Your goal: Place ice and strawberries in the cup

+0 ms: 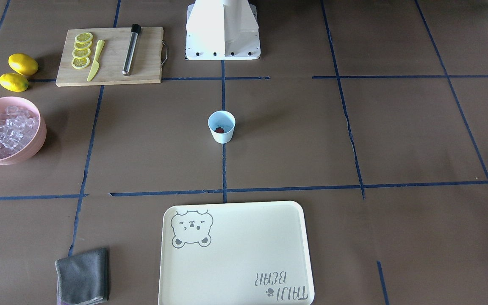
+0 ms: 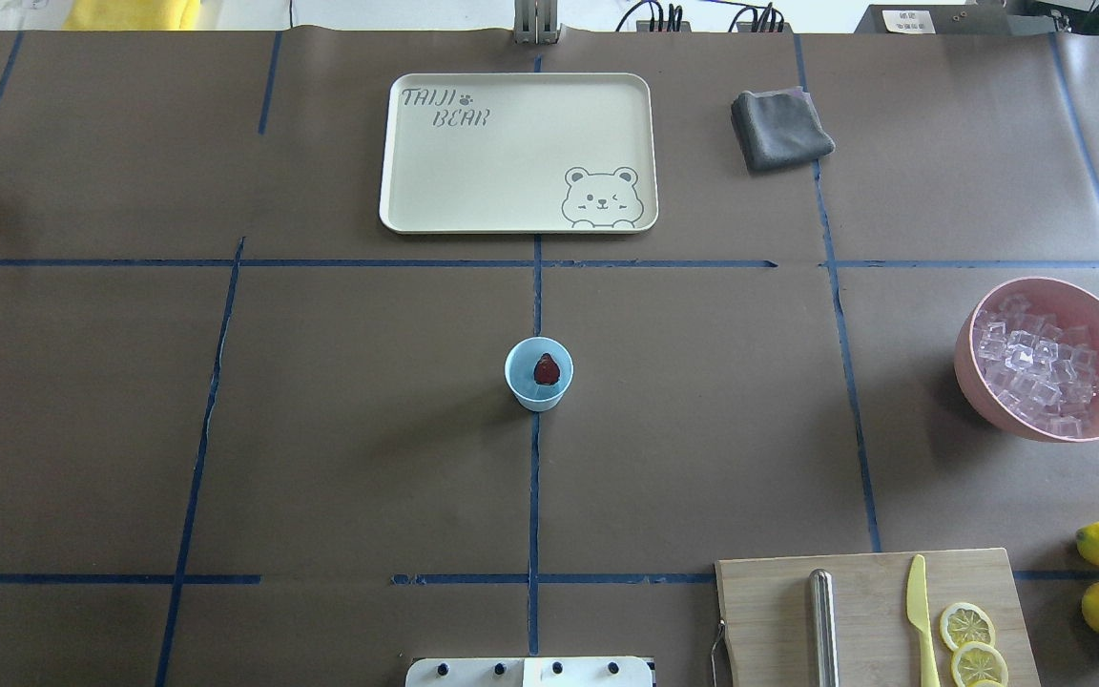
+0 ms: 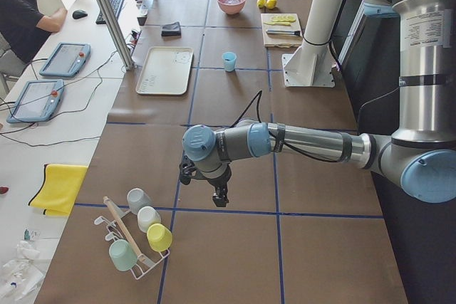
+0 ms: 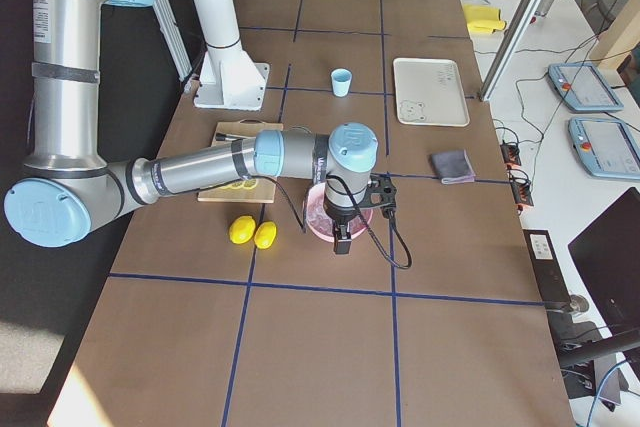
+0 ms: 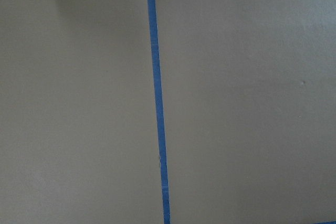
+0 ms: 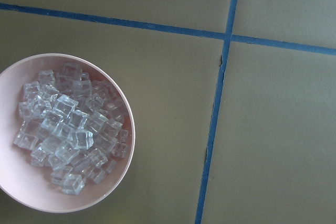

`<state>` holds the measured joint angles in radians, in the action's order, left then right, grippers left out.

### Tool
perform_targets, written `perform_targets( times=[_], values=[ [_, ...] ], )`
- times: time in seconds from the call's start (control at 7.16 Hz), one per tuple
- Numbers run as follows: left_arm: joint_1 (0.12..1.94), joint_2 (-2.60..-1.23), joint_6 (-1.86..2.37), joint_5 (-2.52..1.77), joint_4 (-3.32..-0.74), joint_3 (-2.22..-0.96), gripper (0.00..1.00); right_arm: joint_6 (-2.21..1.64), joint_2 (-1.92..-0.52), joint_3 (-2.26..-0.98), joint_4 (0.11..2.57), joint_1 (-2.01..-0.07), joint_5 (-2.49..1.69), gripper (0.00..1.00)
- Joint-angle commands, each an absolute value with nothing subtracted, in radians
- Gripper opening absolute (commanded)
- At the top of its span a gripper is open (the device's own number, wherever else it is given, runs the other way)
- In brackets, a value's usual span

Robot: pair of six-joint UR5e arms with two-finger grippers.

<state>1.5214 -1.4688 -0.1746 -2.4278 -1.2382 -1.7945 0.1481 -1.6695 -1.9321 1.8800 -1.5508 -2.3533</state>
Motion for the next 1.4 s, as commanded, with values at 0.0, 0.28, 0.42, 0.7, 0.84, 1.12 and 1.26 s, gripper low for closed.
perform_targets(
  times=[0.0,0.28,0.42,0.7,0.84,1.12,1.26],
  values=[
    [1.522,-1.474,-0.164,-2.422,-1.253,-1.804,1.0,0.149,-1.674,-1.931,1.879,-1.551,-2.344,1.0],
    [1.52,-1.47,-0.156,-2.418,-1.269,-1.783,1.0,0.144,-1.68,-1.933,1.878,-1.551,-2.345,1.0],
    [1.52,-1.47,-0.156,-2.422,-1.269,-1.779,1.0,0.152,-1.689,-1.904,1.873,-1.551,-2.344,1.0],
    [1.52,-1.488,-0.156,-2.424,-1.27,-1.776,1.0,0.156,-1.692,-1.808,1.751,-1.551,-2.344,1.0],
    [1.52,-1.489,-0.156,-2.427,-1.27,-1.779,1.0,0.152,-1.692,-1.784,1.706,-1.551,-2.344,1.0],
    [1.52,-1.493,-0.161,-2.425,-1.267,-1.792,1.0,0.153,-1.694,-1.784,1.706,-1.551,-2.345,1.0],
    [1.52,-1.493,-0.161,-2.418,-1.266,-1.798,1.0,0.152,-1.694,-1.784,1.706,-1.551,-2.345,1.0]
  ],
)
